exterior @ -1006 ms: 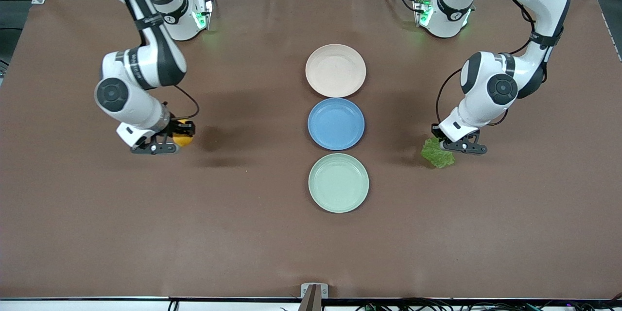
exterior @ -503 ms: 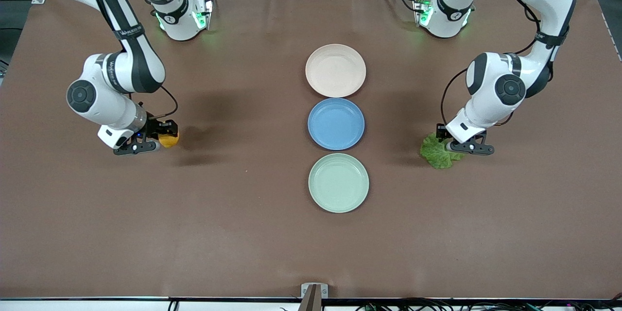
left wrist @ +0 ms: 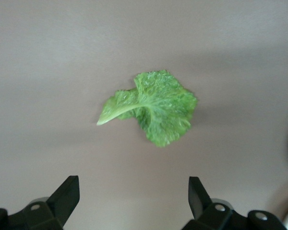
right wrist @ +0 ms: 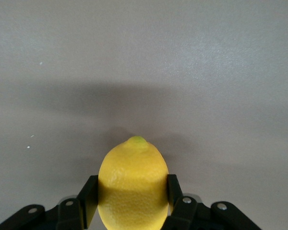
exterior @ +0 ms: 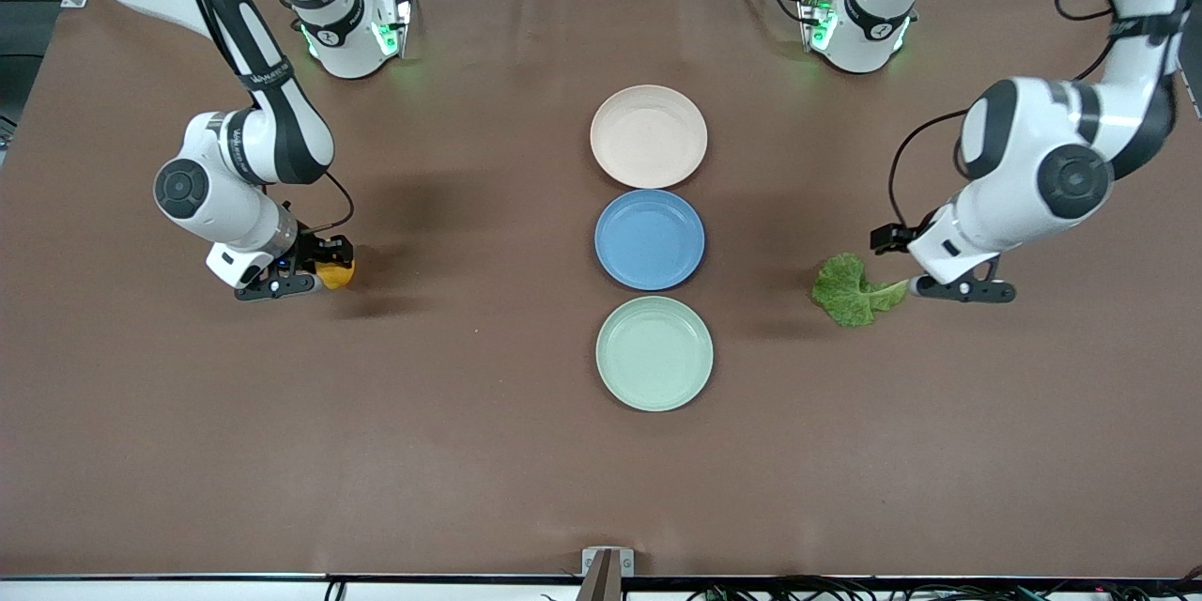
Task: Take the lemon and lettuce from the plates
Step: 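Open the left gripper to release the lettuce and withdraw it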
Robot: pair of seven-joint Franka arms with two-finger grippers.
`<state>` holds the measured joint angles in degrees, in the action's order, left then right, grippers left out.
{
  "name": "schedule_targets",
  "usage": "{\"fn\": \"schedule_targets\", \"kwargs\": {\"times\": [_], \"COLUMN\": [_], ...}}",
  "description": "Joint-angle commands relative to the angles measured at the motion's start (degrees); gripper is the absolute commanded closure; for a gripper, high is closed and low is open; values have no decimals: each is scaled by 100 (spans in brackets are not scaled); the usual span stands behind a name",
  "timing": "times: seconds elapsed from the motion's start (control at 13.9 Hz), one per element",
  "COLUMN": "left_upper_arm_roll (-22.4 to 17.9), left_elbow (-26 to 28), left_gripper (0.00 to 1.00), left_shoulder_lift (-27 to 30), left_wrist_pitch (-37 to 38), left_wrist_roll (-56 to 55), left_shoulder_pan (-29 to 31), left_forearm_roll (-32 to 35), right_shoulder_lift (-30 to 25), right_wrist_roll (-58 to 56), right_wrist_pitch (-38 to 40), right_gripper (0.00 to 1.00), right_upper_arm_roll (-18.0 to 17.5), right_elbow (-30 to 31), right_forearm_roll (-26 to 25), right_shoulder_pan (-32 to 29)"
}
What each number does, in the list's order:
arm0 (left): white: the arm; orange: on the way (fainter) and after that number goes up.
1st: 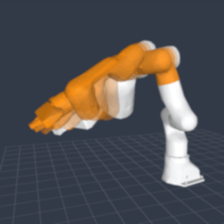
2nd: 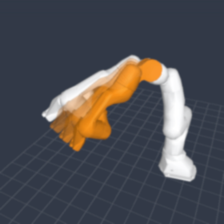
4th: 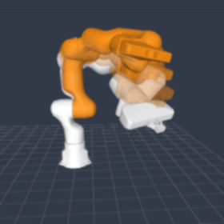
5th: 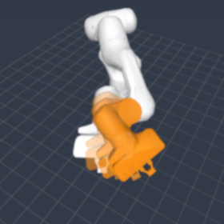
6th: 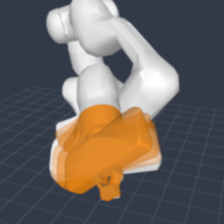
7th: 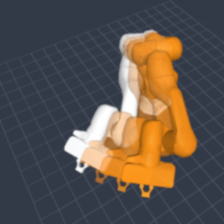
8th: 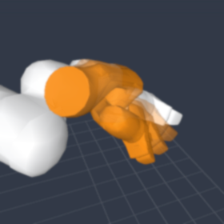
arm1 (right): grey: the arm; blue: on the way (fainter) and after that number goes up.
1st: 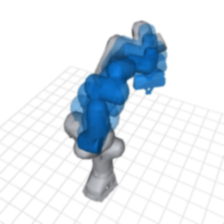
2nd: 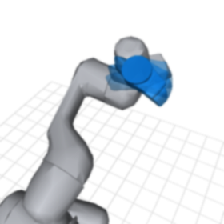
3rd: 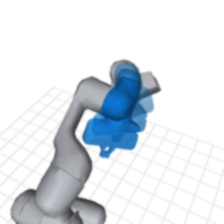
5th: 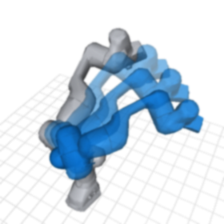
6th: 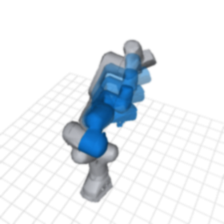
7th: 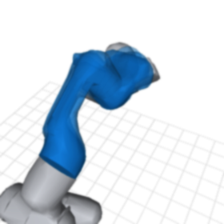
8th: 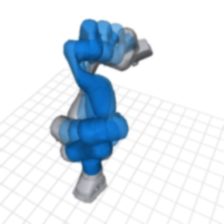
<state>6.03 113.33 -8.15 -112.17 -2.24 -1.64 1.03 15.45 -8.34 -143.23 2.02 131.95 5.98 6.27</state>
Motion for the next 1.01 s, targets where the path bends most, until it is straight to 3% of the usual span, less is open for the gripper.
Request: {"fn": "schedule_targets", "kwargs": {"times": [0.0,0.22,0.43,0.79,0.86,0.93], "left_upper_arm_roll": [56,4,-5,-5,-5,-5], "left_elbow": [-162,-397,-1249,-1822,-1971,-2138], "left_gripper": [0,0,0,0,0,0], "left_shoulder_lift": [550,1061,992,948,921,860], "left_wrist_pitch": [520,845,1565,1654,1663,1698], "left_wrist_roll": [-83,-57,-48,-74,-74,-74], "left_shoulder_pan": [59,76,191,234,235,235], "left_forearm_roll": [82,46,46,55,55,64], "right_shoulder_lift": [98,230,292,283,283,283], "right_wrist_roll": [-133,-124,-124,-124,-115,-115], "right_wrist_pitch": [-161,-248,-293,-293,-284,-275], "right_gripper": [98,97,96,92,72,14], "right_upper_arm_roll": [-87,-96,-105,-122,-122,-122], "right_elbow": [85,85,85,76,76,59], "right_forearm_roll": [140,184,290,290,290,290], "right_shoulder_pan": [-73,-73,-11,76,77,77]}}
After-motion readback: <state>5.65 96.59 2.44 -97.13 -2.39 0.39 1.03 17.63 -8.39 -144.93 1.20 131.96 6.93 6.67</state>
